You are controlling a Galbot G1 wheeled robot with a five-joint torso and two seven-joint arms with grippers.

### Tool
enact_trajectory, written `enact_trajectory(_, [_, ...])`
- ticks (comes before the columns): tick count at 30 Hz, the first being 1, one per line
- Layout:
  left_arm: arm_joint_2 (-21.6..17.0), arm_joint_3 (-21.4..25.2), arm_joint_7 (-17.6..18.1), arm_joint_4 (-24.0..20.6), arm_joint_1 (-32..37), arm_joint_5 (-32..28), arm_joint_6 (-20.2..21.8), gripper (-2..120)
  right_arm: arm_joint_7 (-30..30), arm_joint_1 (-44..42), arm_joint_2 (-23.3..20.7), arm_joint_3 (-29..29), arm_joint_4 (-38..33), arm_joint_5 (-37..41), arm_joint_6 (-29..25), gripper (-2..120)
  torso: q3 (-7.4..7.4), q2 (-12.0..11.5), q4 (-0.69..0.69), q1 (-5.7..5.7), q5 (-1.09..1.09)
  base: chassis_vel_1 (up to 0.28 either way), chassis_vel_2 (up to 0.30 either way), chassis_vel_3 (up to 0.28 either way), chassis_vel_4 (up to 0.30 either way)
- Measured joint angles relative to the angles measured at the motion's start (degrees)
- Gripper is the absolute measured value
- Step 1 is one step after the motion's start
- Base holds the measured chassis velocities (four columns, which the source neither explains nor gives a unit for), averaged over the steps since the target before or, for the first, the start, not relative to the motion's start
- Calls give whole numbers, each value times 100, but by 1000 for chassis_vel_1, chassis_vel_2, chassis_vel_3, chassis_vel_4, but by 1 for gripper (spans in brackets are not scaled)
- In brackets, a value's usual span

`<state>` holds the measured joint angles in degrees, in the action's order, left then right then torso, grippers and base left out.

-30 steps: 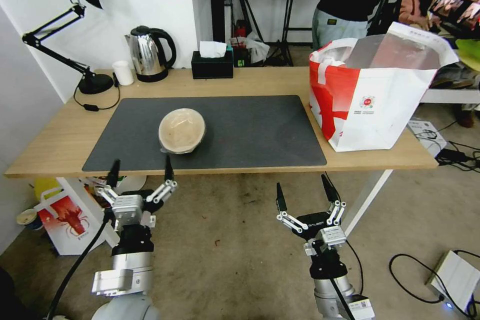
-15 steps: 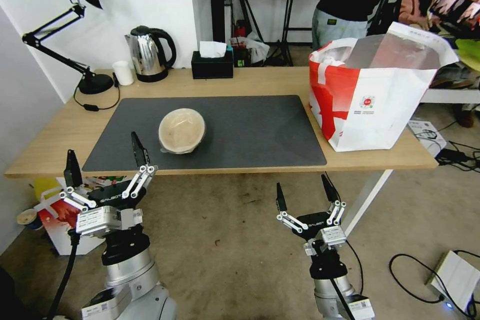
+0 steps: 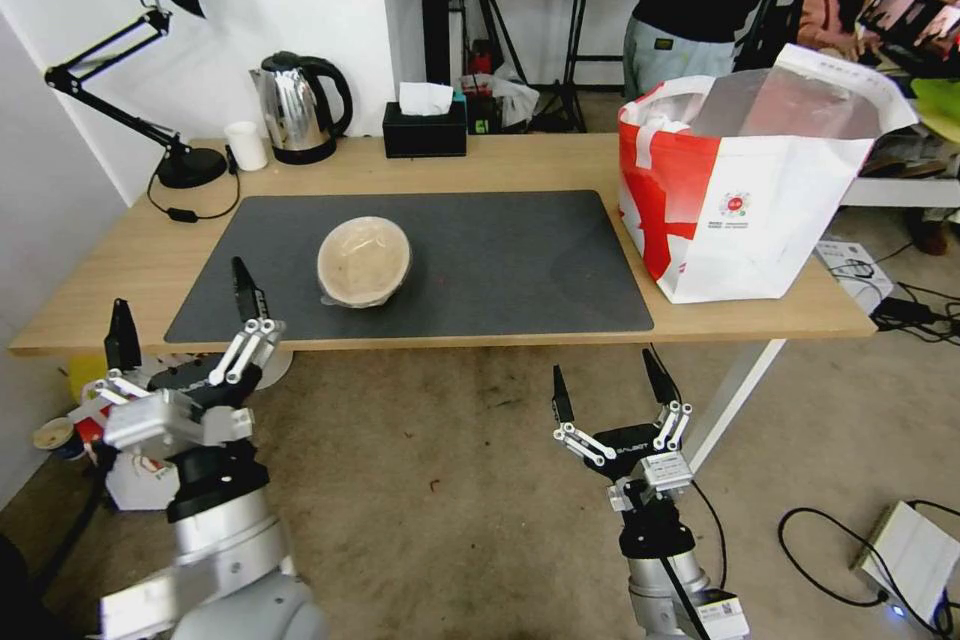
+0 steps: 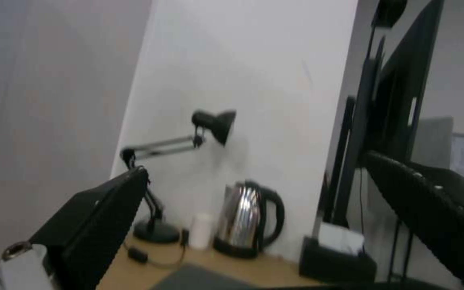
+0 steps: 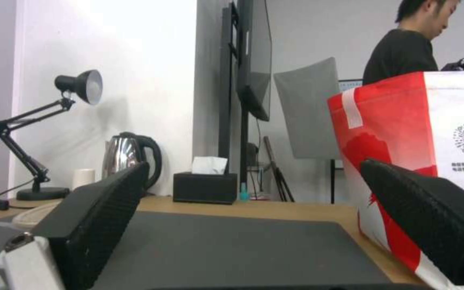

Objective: Pick up the trash from the table and place it into the takeout bag.

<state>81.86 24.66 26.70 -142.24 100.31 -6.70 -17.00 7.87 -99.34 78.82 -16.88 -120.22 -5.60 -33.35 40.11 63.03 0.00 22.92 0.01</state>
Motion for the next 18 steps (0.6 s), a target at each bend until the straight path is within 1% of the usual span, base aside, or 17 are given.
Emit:
enact_trajectory(2, [-26, 0, 6, -7, -8, -41, 19, 100, -1, 0, 2, 4, 0, 0, 0, 100, 0, 0, -1, 0, -2, 0, 0, 0, 0])
enact_trajectory(4, [-182, 35, 34, -16, -50, -310, 172, 100, 0, 0, 0, 2, 0, 0, 0, 100, 0, 0, 0, 0, -1, 0, 0, 0, 0])
enact_trajectory(5, [-182, 35, 34, -16, -50, -310, 172, 100, 0, 0, 0, 2, 0, 0, 0, 100, 0, 0, 0, 0, -1, 0, 0, 0, 0])
enact_trajectory(8, [-518, 120, 78, -18, -148, -896, 500, 100, 0, 0, 1, 2, 0, 0, 0, 100, 0, 0, 0, 0, -2, 0, 0, 0, 0])
enact_trajectory(9, [-518, 120, 78, -18, -148, -896, 500, 100, 0, 0, 1, 2, 0, 0, 0, 100, 0, 0, 0, 0, -2, 0, 0, 0, 0])
enact_trajectory(11, [-756, 178, 108, -21, -216, -1302, 726, 100, 0, 0, 0, 2, 1, 0, 0, 100, 0, 0, 0, 0, -2, 0, 0, 0, 0])
enact_trajectory(12, [-756, 178, 108, -21, -216, -1302, 726, 100, 0, 0, 0, 2, 1, 0, 0, 100, 0, 0, 0, 0, -2, 0, 0, 0, 0])
enact_trajectory(14, [-998, 240, 138, -23, -289, -1724, 964, 100, 0, 0, 1, 2, 0, 0, 0, 100, 0, 0, 0, 0, -2, 0, 0, 0, 0])
enact_trajectory(16, [-1184, 286, 161, -28, -345, -2041, 1143, 100, 0, 0, 1, 2, 0, 0, 0, 100, 0, 0, 0, 0, -2, 0, 0, 0, 0])
enact_trajectory(17, [-1184, 286, 161, -28, -345, -2041, 1143, 100, 0, 0, 1, 2, 0, 0, 0, 100, 0, 0, 0, 0, -2, 0, 0, 0, 0])
enact_trajectory(18, [-1314, 316, 177, -30, -380, -2260, 1268, 100, 0, 0, 0, 2, 0, 0, 0, 100, 0, 0, 0, 0, -2, 0, 0, 0, 0])
